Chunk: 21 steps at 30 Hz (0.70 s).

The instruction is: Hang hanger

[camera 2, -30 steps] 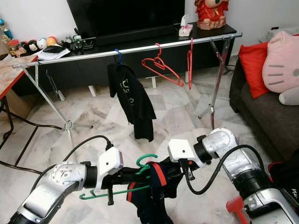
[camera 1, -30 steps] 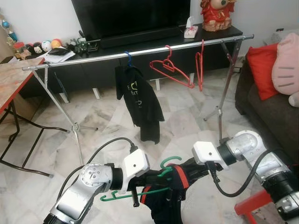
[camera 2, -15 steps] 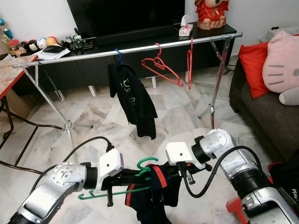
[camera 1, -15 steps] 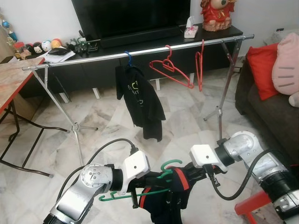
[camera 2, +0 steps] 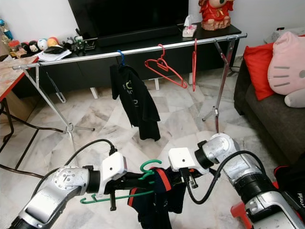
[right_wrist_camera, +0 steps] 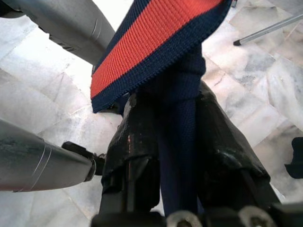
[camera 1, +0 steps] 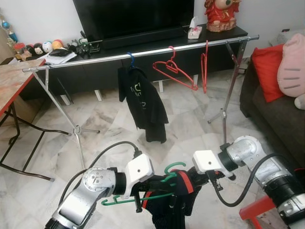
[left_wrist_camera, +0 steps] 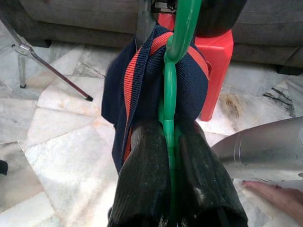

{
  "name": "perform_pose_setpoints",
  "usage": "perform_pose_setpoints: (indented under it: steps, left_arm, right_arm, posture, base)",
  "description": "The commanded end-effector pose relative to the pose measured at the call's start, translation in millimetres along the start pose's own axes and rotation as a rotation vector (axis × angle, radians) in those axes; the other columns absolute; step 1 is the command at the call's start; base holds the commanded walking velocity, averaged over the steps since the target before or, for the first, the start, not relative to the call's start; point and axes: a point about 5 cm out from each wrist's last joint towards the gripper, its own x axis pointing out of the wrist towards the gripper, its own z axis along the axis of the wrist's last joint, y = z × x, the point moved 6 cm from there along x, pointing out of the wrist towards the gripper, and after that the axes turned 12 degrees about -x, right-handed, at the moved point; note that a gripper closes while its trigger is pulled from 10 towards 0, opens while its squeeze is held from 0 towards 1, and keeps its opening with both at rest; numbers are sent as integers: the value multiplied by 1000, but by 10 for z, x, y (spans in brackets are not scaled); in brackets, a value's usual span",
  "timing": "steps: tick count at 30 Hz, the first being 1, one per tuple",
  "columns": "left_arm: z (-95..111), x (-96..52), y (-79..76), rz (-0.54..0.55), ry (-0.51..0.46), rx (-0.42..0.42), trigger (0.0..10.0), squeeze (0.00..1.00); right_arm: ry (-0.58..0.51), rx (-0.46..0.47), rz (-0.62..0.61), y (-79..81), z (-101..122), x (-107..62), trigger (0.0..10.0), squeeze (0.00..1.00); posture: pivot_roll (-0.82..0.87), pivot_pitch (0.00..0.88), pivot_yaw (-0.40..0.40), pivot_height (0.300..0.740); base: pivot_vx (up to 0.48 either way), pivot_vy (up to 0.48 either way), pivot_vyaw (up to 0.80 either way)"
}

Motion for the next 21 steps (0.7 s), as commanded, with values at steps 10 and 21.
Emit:
perform_pose_setpoints:
  steps: [10,21]
  left_arm:
    - [147,-40,57,14,-45,39,10000,0]
    - [163,-35,63,22,-52,40,10000,0]
  right_arm:
    - [-2,-12,20,-19,27,59,4157,0]
    - [-9,-8,0,-83,51,101,0,0]
  posture:
    - [-102,0,141,740]
    - [-99,0,136,740]
  base:
    - [0,0,0]
    - [0,0,0]
